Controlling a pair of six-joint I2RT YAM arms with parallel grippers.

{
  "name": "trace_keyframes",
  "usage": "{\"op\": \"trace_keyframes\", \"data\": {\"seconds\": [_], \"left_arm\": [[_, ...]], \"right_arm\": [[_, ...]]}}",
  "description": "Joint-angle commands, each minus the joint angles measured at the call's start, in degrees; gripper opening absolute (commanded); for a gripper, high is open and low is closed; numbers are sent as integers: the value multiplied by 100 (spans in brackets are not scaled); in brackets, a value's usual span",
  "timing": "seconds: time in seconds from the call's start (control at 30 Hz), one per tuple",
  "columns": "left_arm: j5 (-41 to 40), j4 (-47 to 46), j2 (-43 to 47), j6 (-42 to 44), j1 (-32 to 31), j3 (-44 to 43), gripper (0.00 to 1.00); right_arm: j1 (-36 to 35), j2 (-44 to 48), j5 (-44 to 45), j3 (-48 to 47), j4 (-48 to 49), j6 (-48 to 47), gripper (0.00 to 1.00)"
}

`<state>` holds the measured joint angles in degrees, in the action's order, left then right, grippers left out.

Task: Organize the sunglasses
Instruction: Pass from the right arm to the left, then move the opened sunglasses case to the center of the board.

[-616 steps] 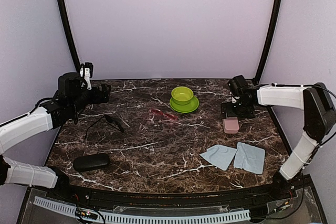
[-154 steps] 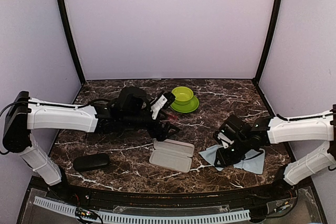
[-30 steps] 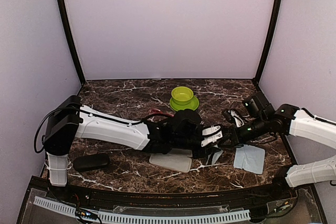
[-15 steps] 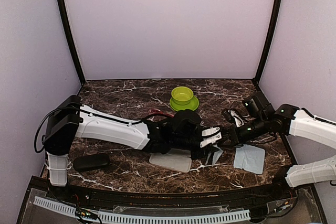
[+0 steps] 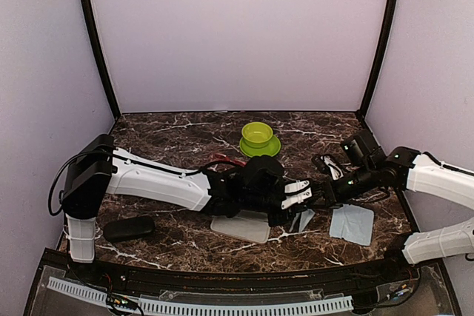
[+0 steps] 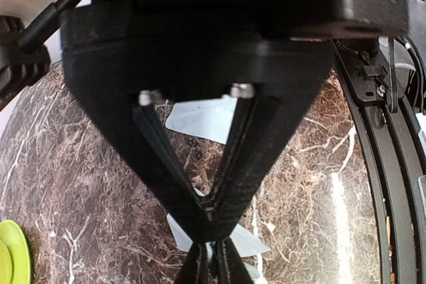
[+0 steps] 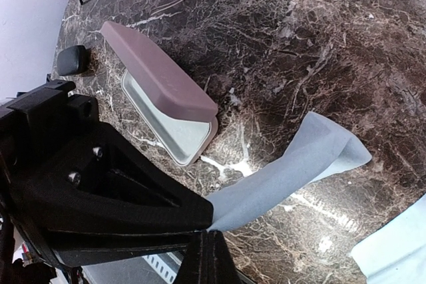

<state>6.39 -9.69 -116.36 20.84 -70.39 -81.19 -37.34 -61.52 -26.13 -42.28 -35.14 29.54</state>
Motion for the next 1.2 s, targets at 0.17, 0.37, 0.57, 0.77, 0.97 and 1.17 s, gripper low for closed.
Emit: {"op": "trace_keyframes", "data": {"seconds": [0.17,0.37,0.57,0.77,0.97,1.17], "left_arm": [[13,417,175,-152,-27,-102,0],[-177,610,267,-558,-20,-175,0],[-420,976,394,-1293,108,-581,0],[-207,1288,736,-2362,432,-918,0],[-155,1486,1053,-3161,674,-1048,0],[-252,1803,1313,-3313,807,-1193,0]], "right_arm": [[62,32,97,-86,120,-7,15],[230,263,349,-299,-71,-20,40],[422,453,785,-413,-291,-59,46],[461,557,1224,-489,-273,-94,54],[450,539,864,-420,156,-152,63],[293,361,548,-350,634,-189,73]]}}
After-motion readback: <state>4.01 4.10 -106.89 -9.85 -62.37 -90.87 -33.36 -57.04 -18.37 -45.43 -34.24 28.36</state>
